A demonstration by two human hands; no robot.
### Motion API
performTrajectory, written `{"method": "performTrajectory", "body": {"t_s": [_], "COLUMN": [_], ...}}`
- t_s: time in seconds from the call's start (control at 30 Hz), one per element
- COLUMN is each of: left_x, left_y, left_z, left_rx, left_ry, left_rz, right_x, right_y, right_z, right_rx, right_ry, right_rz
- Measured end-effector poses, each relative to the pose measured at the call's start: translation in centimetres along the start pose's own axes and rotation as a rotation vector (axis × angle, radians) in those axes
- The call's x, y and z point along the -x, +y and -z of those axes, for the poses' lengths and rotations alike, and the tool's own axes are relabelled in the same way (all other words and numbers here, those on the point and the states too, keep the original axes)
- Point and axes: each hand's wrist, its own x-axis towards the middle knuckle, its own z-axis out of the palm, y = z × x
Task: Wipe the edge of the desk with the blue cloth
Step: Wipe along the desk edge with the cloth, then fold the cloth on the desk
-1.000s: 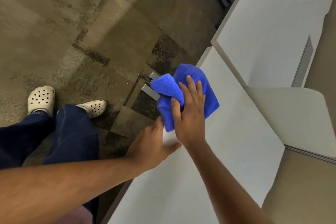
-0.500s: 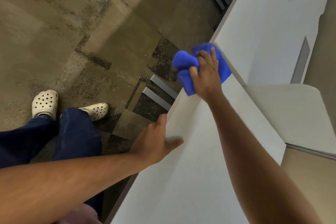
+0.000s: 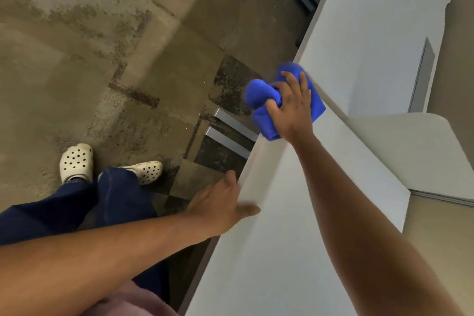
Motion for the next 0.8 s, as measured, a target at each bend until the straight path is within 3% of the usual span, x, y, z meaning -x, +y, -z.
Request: {"method": "performTrajectory", "body": {"t_s": [0.13, 0.3, 0.57, 0.67, 0.73, 0.8], "left_x": [1.2, 1.9, -1.9, -4.3, -6.0, -7.7], "left_y": [-0.7, 1.3, 10.3, 13.1, 14.7, 16.2], "left_z": [5.2, 10.2, 10.4, 9.1, 8.5, 8.0], "left_rx": [-0.226, -0.291, -0.621, -0.739, -0.821, -0.925], "left_ry": [0.096, 0.273, 0.25, 0.215, 0.213, 0.183], "left_rz": [-0.097, -0.327, -0.615, -0.653, -0.668, -0.662], "right_x": [3.7, 11.6, 17.6, 17.9, 18.8, 19.8], "right_y": [-0.4, 1.1, 5.7, 4.4, 3.5, 2.9], "right_z": [-1.3, -2.9, -1.3, 0.0, 0.1, -0.1], "right_rx": [-0.102, -0.239, -0.391, -0.665, -0.749, -0.773], "right_ry": [0.056, -0.019, -0.102, 0.159, 0.461, 0.623], "right_rz": [0.01, 0.024, -0.01, -0.149, -0.415, -0.7]}}
